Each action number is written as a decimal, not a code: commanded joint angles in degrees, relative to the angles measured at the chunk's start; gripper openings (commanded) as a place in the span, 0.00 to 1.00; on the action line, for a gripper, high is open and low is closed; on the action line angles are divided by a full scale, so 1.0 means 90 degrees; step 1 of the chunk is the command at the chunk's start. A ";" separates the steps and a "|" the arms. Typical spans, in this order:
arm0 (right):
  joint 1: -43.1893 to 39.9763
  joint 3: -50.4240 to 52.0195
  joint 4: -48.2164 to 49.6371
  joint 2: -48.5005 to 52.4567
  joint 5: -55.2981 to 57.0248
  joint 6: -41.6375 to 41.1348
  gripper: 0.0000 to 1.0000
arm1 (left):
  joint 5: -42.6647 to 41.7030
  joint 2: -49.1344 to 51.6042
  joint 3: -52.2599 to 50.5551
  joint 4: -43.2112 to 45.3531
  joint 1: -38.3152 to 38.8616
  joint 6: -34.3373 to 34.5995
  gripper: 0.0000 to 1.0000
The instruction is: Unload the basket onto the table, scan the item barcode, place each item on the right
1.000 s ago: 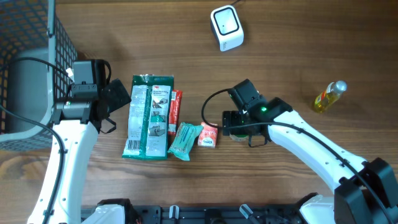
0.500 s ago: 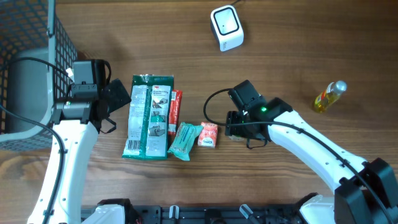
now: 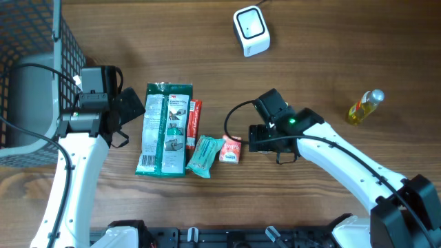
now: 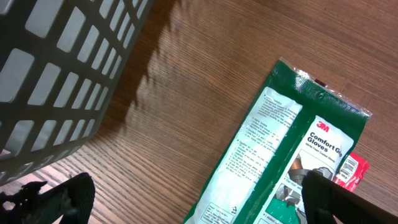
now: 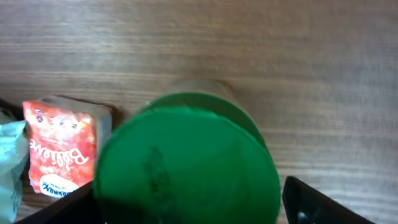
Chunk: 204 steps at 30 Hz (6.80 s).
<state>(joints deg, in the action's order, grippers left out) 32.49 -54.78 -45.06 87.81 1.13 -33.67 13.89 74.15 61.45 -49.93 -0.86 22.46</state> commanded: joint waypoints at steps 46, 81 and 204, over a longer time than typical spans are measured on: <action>0.0015 0.0554 0.1246 0.0138 0.0376 0.0578 0.69 | 0.0080 0.0024 0.0058 0.0015 -0.0024 0.0083 1.00; 0.0015 0.0571 0.1154 0.0138 0.0352 0.0911 0.70 | 0.0083 0.0024 0.0058 0.0015 -0.0024 0.0083 1.00; -0.0644 -0.2956 -0.2674 0.0034 -0.0440 0.2373 0.39 | 0.0080 0.0024 0.0058 0.0015 -0.0024 0.0083 1.00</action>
<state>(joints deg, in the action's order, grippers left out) 26.79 -71.99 -63.92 88.42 -1.89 -14.61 13.85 74.15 61.45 -49.93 -0.86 22.46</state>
